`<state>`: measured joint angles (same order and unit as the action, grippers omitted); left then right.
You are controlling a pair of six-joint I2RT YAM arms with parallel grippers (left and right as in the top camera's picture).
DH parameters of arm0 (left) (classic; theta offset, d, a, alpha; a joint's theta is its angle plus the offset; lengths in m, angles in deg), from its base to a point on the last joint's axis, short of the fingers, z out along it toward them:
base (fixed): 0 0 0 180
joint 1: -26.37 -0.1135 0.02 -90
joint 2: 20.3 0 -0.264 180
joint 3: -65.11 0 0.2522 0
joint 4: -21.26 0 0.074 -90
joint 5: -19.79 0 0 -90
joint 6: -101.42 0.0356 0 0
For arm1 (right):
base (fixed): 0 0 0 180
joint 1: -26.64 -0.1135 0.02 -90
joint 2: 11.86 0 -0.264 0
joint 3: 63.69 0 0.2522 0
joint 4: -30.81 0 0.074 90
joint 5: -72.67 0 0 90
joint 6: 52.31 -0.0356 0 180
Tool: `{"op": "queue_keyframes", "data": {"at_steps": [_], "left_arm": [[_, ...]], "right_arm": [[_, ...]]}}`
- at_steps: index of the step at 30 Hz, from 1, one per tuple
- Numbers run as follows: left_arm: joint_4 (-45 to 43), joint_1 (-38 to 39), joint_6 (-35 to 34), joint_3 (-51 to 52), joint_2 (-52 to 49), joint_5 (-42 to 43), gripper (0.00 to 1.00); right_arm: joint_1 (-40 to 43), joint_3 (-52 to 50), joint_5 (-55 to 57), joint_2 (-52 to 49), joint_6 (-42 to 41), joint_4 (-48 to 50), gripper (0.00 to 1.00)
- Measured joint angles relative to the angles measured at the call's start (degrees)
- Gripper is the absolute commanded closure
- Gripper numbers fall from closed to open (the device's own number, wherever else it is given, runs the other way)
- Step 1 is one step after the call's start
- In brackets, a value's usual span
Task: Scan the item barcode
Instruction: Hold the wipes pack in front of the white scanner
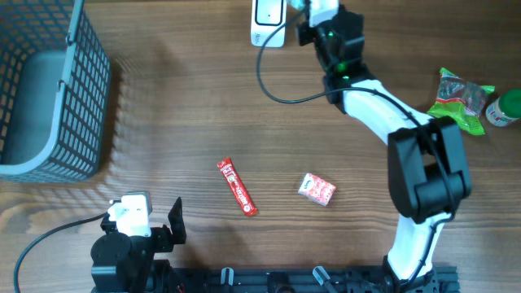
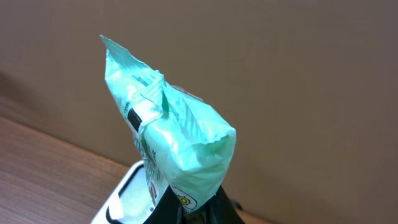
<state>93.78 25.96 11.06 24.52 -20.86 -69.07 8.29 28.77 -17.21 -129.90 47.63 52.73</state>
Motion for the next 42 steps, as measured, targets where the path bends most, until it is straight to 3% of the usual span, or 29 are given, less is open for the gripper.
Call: {"op": "queue_keyframes", "data": {"at_steps": [8,16,42], "left_arm": [[0.00,0.00,0.00,0.00,0.00,0.00,0.00],[0.00,0.00,0.00,0.00,0.00,0.00,0.00],[0.00,0.00,0.00,0.00,0.00,0.00,0.00]], "right_arm": [[-5.29,6.80,9.44,-7.06,13.70,2.14,0.95],[-6.25,7.13,15.50,-12.72,22.23,3.45,0.95],[-8.72,7.37,23.17,-18.47,22.88,14.34,0.96]]}}
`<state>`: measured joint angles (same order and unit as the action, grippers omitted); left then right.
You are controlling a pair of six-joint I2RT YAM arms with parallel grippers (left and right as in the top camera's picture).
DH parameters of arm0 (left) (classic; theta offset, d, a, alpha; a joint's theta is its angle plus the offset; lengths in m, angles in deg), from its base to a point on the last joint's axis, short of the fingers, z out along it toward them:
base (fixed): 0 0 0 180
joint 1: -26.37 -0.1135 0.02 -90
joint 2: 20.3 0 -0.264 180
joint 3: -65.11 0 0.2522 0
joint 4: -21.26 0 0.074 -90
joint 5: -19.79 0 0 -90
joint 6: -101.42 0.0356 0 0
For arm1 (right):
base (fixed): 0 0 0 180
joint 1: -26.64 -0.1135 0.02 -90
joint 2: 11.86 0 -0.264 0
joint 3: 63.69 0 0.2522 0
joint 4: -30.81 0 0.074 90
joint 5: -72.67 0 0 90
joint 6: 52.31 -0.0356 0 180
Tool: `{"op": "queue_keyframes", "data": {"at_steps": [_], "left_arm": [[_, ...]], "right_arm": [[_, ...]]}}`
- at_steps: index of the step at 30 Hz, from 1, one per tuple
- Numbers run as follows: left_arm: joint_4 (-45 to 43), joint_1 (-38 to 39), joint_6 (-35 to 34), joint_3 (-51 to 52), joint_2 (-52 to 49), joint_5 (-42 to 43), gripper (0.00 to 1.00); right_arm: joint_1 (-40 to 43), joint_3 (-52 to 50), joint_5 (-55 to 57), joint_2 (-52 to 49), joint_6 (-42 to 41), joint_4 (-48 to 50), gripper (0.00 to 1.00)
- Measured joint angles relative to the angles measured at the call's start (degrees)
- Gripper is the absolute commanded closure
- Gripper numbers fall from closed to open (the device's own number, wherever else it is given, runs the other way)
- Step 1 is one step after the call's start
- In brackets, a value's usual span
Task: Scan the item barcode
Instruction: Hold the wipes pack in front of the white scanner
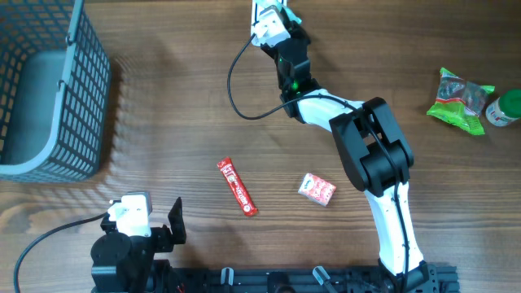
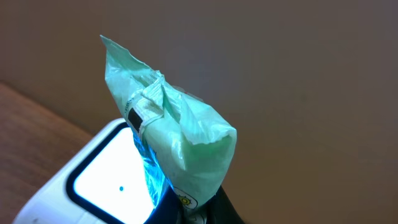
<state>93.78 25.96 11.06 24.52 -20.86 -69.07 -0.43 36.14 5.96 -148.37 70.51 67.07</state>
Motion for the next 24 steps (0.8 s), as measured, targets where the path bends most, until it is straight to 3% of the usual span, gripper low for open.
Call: {"op": "queue_keyframes", "data": {"at_steps": [5,14,20,24], "left_arm": [[0.00,0.00,0.00,0.00,0.00,0.00,0.00],[0.00,0.00,0.00,0.00,0.00,0.00,0.00],[0.00,0.00,0.00,0.00,0.00,0.00,0.00],[0.00,0.00,0.00,0.00,0.00,0.00,0.00]], "right_arm": [[-0.85,0.00,6.01,0.04,-0.44,-0.13,0.96],[-1.51,0.02,27.28,6.21,3.80,-0.59,0.96],[7.63,0.33,42.82,9.57,7.76,-2.51,0.96],[15.63,-0.07,48.89,9.57,6.45,-11.43,0.96]]}}
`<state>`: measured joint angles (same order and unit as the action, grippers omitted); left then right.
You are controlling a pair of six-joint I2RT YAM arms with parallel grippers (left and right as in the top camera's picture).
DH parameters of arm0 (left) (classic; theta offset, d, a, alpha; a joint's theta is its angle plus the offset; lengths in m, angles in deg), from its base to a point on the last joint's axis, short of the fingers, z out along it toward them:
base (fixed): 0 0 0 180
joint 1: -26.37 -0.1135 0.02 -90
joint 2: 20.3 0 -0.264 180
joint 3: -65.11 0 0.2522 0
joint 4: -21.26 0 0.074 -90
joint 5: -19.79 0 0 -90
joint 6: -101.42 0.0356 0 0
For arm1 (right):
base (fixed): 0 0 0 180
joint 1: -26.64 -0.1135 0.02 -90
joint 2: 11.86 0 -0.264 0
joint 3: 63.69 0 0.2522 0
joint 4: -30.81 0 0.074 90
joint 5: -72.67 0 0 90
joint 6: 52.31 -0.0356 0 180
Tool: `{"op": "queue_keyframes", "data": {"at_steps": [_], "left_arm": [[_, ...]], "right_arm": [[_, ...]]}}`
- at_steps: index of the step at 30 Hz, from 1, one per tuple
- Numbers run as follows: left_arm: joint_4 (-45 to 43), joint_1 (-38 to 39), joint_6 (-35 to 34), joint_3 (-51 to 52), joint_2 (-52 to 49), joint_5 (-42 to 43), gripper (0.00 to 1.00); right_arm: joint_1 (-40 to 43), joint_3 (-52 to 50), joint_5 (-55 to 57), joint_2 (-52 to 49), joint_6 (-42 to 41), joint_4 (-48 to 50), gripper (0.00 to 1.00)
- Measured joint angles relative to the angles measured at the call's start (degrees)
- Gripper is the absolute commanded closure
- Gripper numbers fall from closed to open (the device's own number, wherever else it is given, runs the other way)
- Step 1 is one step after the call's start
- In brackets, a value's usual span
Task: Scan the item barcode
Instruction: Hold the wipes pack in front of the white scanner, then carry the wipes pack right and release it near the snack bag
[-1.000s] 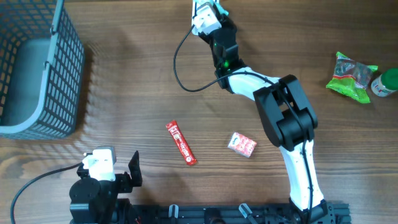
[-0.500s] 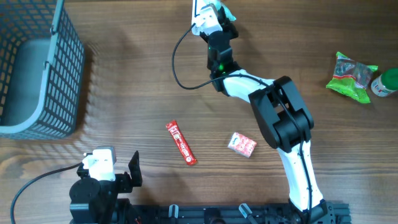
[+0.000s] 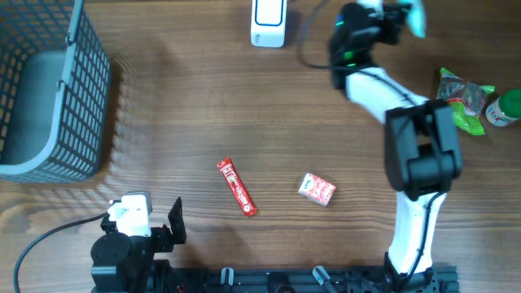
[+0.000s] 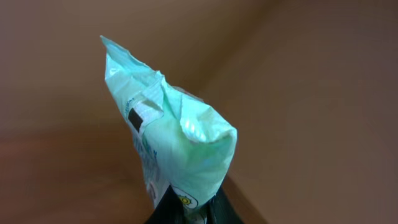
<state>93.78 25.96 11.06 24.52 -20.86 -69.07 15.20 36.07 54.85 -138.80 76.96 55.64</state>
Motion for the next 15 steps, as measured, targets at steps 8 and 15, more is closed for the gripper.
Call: {"op": "queue_keyframes", "data": {"at_steps": [8,15], "left_arm": [[0.00,0.00,0.00,0.00,0.00,0.00,0.00],[0.00,-0.02,0.00,0.00,0.00,0.00,0.00]], "right_arm": [[9.49,-1.79,-6.08,0.00,-17.07,-32.17,0.96],[10.64,-2.03,-14.23,0.00,-35.91,-45.13,0.87]]}}
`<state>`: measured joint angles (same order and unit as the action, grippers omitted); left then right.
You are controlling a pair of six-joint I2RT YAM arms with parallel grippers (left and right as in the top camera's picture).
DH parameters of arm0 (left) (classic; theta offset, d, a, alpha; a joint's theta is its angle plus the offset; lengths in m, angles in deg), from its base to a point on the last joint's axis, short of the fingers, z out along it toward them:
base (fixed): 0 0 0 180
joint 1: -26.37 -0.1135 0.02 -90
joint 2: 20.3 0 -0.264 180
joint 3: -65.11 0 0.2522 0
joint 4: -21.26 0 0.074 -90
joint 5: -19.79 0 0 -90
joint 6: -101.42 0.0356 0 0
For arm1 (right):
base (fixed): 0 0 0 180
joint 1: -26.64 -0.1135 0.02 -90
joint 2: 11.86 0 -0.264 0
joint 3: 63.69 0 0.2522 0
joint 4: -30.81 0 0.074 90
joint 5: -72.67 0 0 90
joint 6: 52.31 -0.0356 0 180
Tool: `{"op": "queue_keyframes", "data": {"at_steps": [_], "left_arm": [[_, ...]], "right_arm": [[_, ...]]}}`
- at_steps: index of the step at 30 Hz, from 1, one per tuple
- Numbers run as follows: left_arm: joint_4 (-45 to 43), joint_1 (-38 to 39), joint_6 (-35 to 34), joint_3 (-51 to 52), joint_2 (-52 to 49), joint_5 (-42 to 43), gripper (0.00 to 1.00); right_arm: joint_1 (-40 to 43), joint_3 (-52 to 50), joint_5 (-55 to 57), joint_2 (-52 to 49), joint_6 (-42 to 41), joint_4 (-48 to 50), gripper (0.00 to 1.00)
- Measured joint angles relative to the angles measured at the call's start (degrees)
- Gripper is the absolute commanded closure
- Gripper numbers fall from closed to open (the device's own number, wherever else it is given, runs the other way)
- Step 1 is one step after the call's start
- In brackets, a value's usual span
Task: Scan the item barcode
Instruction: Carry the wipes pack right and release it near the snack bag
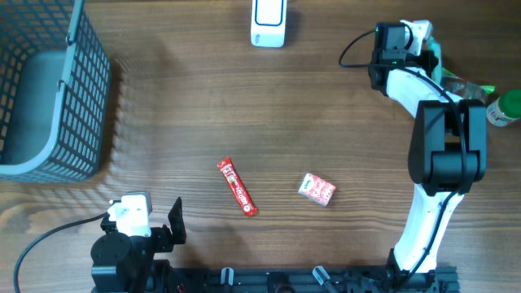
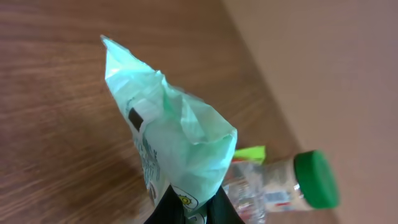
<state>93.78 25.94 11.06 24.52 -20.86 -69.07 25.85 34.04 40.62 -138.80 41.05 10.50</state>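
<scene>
My right gripper [image 1: 425, 42] is shut on a mint-green packet [image 2: 168, 137] and holds it by its lower end at the table's far right. In the overhead view the packet [image 1: 434, 50] shows only as a pale sliver beside the wrist. A small black mark sits on the packet's folded seam. The white barcode scanner [image 1: 269, 19] stands at the back edge, well left of the packet. My left gripper [image 1: 175, 221] rests at the front left, away from everything; its jaw gap does not show.
A green snack bag [image 1: 461, 101] and a green-capped bottle [image 1: 505, 107] lie right by the held packet; the bottle [image 2: 292, 186] shows just beyond it. A red stick pack [image 1: 236, 187] and a small red-white packet [image 1: 317, 189] lie mid-table. A grey wire basket [image 1: 49, 89] stands far left.
The right gripper, still shut on the mint-green packet, has moved further right and toward the table, from the back edge to beside the green bag and bottle. The left arm has not moved.
The right gripper first held the packet just right of the scanner. Then the packet was over the scanner's lit window. After that it was off to the right of the scanner, and now it is at the far right by the green bag.
</scene>
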Motion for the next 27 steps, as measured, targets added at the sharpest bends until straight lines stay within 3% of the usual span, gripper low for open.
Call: {"op": "queue_keyframes", "data": {"at_steps": [1,2,5,10,15,22,27], "left_arm": [[0.00,0.02,0.00,0.00,0.00,0.00,0.00],[0.00,0.00,0.00,0.00,0.00,0.00,0.00],[0.00,0.02,0.00,0.00,0.00,0.00,0.00],[0.00,0.02,0.00,0.00,0.00,0.00,0.00],[0.00,0.02,0.00,0.00,0.00,0.00,0.00],[-0.02,0.00,0.00,0.00,0.00,0.00,0.00],[-0.02,0.02,0.00,0.00,0.02,-0.02,0.00]], "right_arm": [[0.63,0.00,-0.57,0.00,-1.55,-0.74,0.63],[1.46,0.00,-0.92,0.00,-2.95,-1.40,0.45],[2.49,0.00,-1.27,0.09,-4.22,-3.26,0.00],[0.17,-0.22,-4.92,2.78,-4.50,-4.44,0.00],[-8.31,-0.24,-10.54,14.47,-3.76,-9.05,0.00],[-20.92,0.46,-21.24,29.88,-8.48,-31.36,0.00],[-25.03,0.55,-35.50,30.73,-25.40,-52.59,0.00]]}}
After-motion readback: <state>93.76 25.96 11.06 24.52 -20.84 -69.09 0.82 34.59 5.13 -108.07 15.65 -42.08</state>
